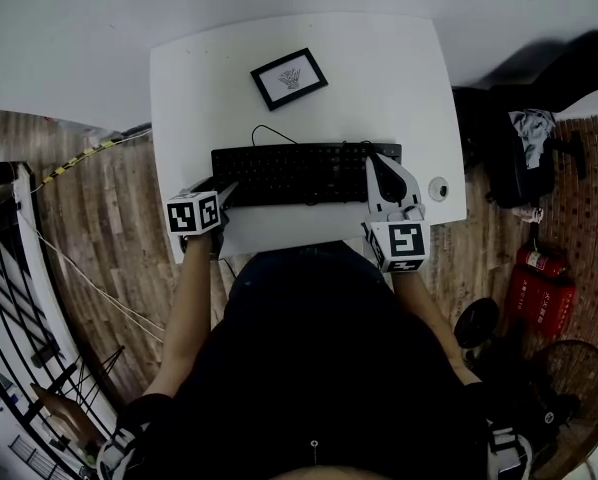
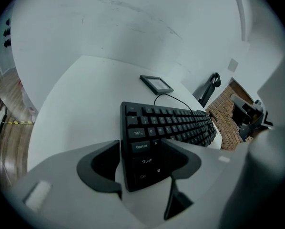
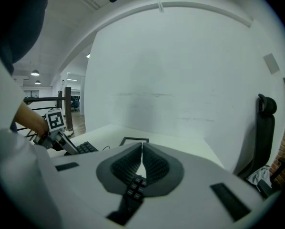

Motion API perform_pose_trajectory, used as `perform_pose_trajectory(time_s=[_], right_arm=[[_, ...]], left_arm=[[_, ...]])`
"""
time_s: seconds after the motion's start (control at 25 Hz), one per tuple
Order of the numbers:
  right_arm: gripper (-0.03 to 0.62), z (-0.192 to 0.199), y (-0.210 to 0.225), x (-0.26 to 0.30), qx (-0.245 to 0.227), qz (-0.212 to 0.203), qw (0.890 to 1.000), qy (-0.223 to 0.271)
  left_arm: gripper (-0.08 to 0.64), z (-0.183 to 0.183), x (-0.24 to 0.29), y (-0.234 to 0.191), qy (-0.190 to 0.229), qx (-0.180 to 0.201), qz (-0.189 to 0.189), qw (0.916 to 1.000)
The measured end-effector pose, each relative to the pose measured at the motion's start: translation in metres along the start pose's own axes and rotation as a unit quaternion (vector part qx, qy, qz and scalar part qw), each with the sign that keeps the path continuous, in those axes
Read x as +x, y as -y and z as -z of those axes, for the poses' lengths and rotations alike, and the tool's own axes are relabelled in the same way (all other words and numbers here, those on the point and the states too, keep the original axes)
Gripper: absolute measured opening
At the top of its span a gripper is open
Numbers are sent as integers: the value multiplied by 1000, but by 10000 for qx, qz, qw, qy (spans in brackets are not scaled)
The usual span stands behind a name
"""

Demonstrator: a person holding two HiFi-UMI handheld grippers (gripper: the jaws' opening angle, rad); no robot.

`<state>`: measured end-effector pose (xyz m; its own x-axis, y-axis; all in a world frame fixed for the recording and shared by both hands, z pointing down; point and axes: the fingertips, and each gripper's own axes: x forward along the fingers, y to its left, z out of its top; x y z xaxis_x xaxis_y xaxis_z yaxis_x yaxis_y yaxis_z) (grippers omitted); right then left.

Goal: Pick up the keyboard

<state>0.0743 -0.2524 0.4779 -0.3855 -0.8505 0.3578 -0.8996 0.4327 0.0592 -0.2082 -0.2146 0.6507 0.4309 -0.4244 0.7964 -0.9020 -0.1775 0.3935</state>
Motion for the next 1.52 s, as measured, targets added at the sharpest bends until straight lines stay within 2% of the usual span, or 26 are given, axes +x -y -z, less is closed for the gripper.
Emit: perform_pose_trajectory(time_s=[0.4,0.6,0.8,0.96,1.08,1.16,1.24,1.4,1.52], right_arm=[[12,5,4,3,70,-31,10000,-52],[12,19,4,5,85,-253,9994,-220],[12,42,12,5,223,-468,9970,-576],[12,57,23,2,524,-717,9920,-893],[14,71,35,-3,715,-708,9881,-1165],[26,82,44,-7,975,-731,9830,-1373],[138,95,50,-10,1290,-821,9744,-1645],[175,116,61,-17,1596,-963,9593,-2123],[201,128,62,-20,1798,-1250,9448,-2435]], left_arm=[[255,-2,-1,3,-264,-77,-127,9995],[255,-4,-8,6,-244,16,-185,9995],[255,-14,-18,12,-111,194,-250,9994],[253,-18,-26,15,-56,273,-301,9992],[253,-20,-31,17,-39,307,-335,9990],[252,-22,-34,18,-14,330,-340,9989],[252,-22,-36,19,12,348,-333,9988],[250,-24,-39,21,46,374,-337,9987],[249,-26,-42,22,79,383,-338,9987]])
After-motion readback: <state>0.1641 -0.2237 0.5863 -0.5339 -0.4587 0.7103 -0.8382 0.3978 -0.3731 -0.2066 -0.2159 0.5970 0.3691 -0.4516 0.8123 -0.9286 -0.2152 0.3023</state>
